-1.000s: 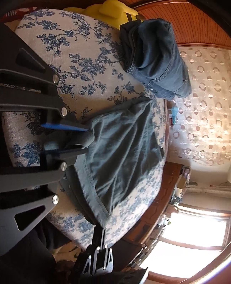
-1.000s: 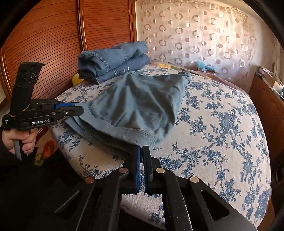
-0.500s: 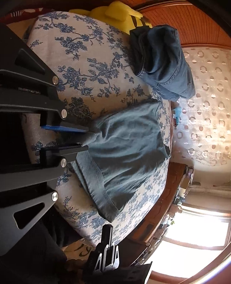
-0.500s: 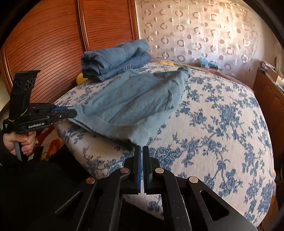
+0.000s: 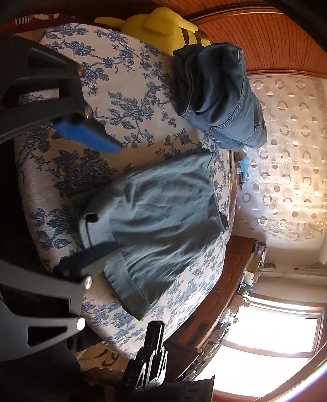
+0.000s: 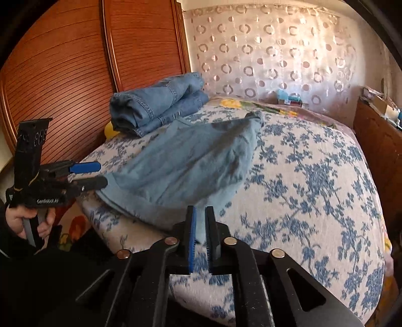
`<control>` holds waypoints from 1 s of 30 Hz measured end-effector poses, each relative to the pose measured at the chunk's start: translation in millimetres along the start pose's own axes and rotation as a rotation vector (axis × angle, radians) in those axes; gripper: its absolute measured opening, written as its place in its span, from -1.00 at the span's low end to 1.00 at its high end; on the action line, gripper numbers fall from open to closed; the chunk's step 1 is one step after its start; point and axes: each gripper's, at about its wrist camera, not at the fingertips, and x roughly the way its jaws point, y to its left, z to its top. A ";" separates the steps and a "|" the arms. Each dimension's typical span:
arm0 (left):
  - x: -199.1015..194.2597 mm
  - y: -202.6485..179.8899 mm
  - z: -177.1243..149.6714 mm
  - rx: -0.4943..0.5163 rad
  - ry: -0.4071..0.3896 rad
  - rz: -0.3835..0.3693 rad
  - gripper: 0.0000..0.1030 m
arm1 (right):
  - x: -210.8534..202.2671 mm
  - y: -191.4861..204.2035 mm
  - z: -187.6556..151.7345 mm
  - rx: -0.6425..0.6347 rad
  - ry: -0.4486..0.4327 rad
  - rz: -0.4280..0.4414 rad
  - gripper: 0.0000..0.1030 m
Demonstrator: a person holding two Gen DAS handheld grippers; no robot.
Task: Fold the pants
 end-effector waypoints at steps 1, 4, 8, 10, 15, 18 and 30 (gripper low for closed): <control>1.1 0.0 0.8 0.000 -0.003 0.002 0.53 | 3.1 1.5 2.1 0.001 -0.003 -0.011 -0.39; 6.9 0.4 2.5 -0.006 -0.003 0.014 0.53 | 15.1 4.5 6.3 0.000 -0.006 -0.008 0.04; 16.3 2.7 1.2 -0.020 0.014 0.025 0.53 | 33.5 7.9 6.9 -0.007 0.018 -0.023 0.09; 21.0 3.5 -0.9 -0.024 0.028 0.032 0.53 | 40.9 7.0 5.6 0.006 0.036 -0.032 0.09; 25.7 4.8 -5.9 -0.035 0.048 0.032 0.53 | 53.4 1.7 1.8 0.043 0.080 -0.037 0.09; 26.3 5.5 -8.1 -0.037 0.055 0.033 0.53 | 60.1 -1.1 0.5 0.054 0.101 -0.039 0.09; 25.9 5.7 -12.9 -0.039 0.048 0.032 0.56 | 62.3 -0.8 -10.3 0.078 0.062 -0.040 0.24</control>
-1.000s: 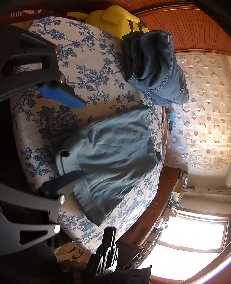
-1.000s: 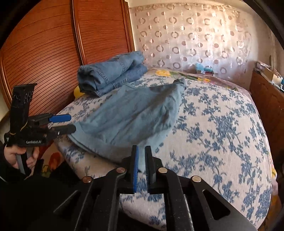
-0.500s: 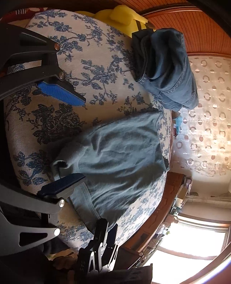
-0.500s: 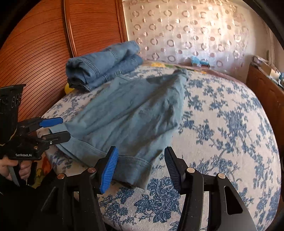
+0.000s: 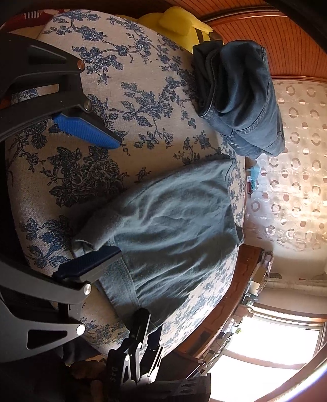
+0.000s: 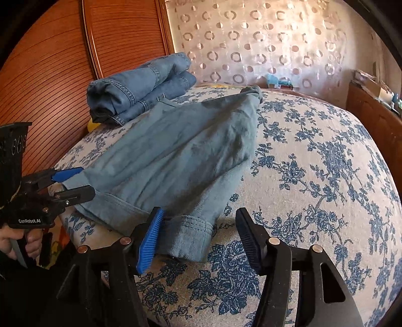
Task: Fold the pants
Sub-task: 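Grasp the cuff edge with the left gripper and lift it to fold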
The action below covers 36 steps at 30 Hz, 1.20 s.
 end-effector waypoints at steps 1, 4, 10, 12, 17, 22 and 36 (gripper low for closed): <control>0.2 0.1 0.1 -0.001 -0.001 -0.001 0.56 | -0.6 0.9 -1.8 0.002 -0.006 -0.004 0.26; -0.2 0.6 -0.3 -0.001 -0.004 -0.004 0.56 | 0.4 8.3 -5.1 -0.019 -0.010 -0.023 0.41; -3.8 2.0 -1.6 -0.013 0.002 -0.012 0.56 | 3.4 17.9 -7.5 -0.054 -0.005 -0.050 0.63; -8.1 3.3 -2.2 -0.019 -0.003 -0.027 0.56 | 3.1 17.9 -7.6 -0.053 -0.005 -0.052 0.63; -22.6 5.4 -2.7 -0.024 -0.038 -0.055 0.32 | -0.3 17.4 -6.7 -0.049 0.005 -0.039 0.46; -30.0 13.1 -2.6 -0.061 -0.065 -0.093 0.02 | -6.5 16.2 -5.8 -0.043 0.019 -0.009 0.03; -17.9 0.2 -14.4 -0.035 0.000 -0.089 -0.24 | -20.3 8.1 -9.9 -0.009 0.047 0.017 -0.25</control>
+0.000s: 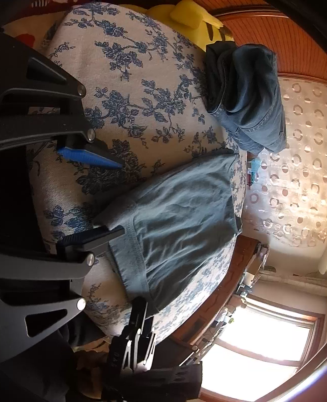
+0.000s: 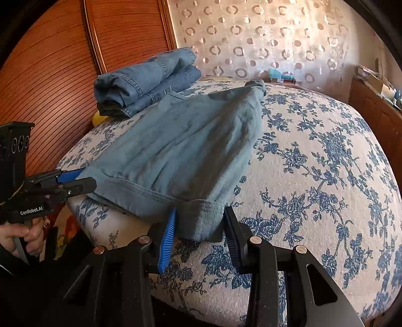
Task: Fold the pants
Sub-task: 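Grasp the cuff edge with the left gripper and lift it to fold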
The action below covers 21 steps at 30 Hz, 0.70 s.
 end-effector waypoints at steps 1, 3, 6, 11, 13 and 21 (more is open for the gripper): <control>-0.6 -0.8 -0.6 -0.001 0.000 -0.001 -0.27 | -0.4 0.4 0.0 0.001 0.000 0.000 -0.25; -0.5 -2.5 -0.3 0.006 0.004 -0.001 -0.34 | -1.1 1.0 -0.2 0.002 0.001 0.001 -0.25; -0.5 -4.2 -1.0 0.011 0.008 -0.003 -0.39 | -0.6 2.1 0.0 0.003 0.002 0.002 -0.25; -0.8 -4.6 -2.4 0.006 0.001 -0.004 -0.39 | 0.4 3.2 -0.7 -0.001 0.006 0.006 -0.36; -0.6 -5.4 -2.5 0.013 0.000 -0.003 -0.47 | -0.2 2.7 -0.9 0.001 0.006 0.007 -0.38; -11.2 -7.6 0.5 0.026 -0.032 -0.046 -0.80 | -10.7 1.5 1.8 0.001 -0.029 0.074 -0.75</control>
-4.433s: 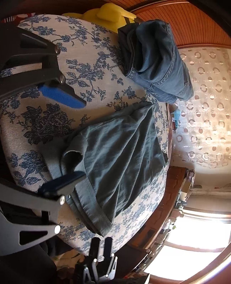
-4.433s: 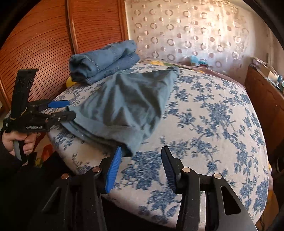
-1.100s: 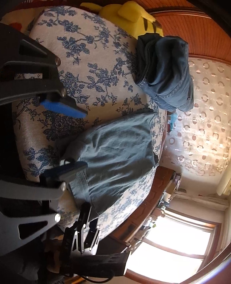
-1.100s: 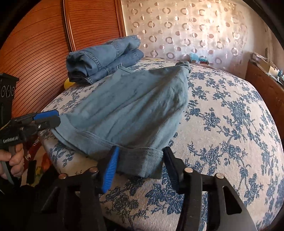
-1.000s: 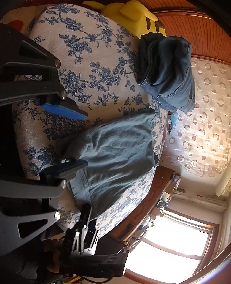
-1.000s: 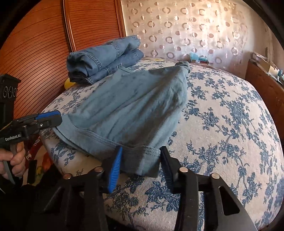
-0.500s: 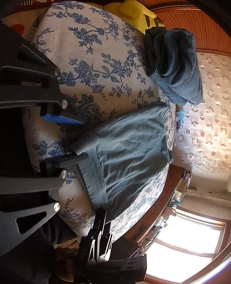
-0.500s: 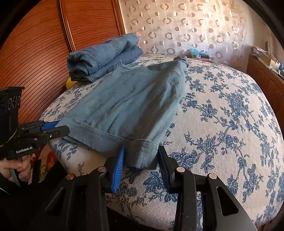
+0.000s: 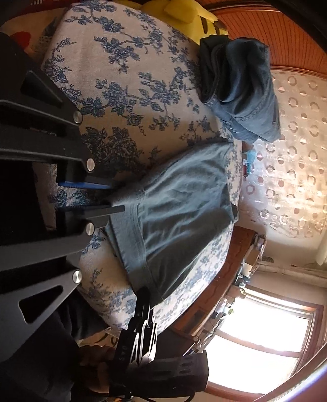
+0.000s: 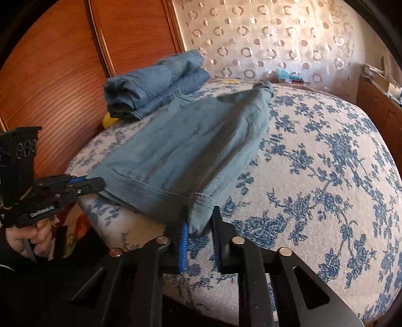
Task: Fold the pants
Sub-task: 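Grasp the cuff edge with the left gripper and lift it to fold, then lift the cuff with both grippers and lay it over the waistband, then open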
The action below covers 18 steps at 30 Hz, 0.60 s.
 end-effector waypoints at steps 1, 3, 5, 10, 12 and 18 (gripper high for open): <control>-1.7 -0.8 0.4 0.003 -0.004 0.001 -0.80 | -2.8 0.7 1.0 -0.003 -0.008 0.009 -0.76; -6.4 -1.1 3.4 0.005 -0.014 0.001 -0.81 | -8.7 2.0 2.7 -0.006 -0.025 0.020 -0.78; -14.5 -3.2 6.8 0.012 -0.031 0.002 -0.81 | -16.6 3.2 4.1 -0.008 -0.042 0.031 -0.78; -36.5 -9.0 18.9 0.030 -0.081 -0.003 -0.81 | -40.3 8.7 8.3 -0.028 -0.093 0.047 -0.78; -45.4 -12.0 24.9 0.039 -0.101 -0.008 -0.81 | -49.5 8.9 9.3 -0.030 -0.109 0.053 -0.78; -66.1 -24.3 37.6 0.061 -0.159 -0.035 -0.81 | -79.1 8.7 5.9 -0.035 -0.148 0.060 -0.78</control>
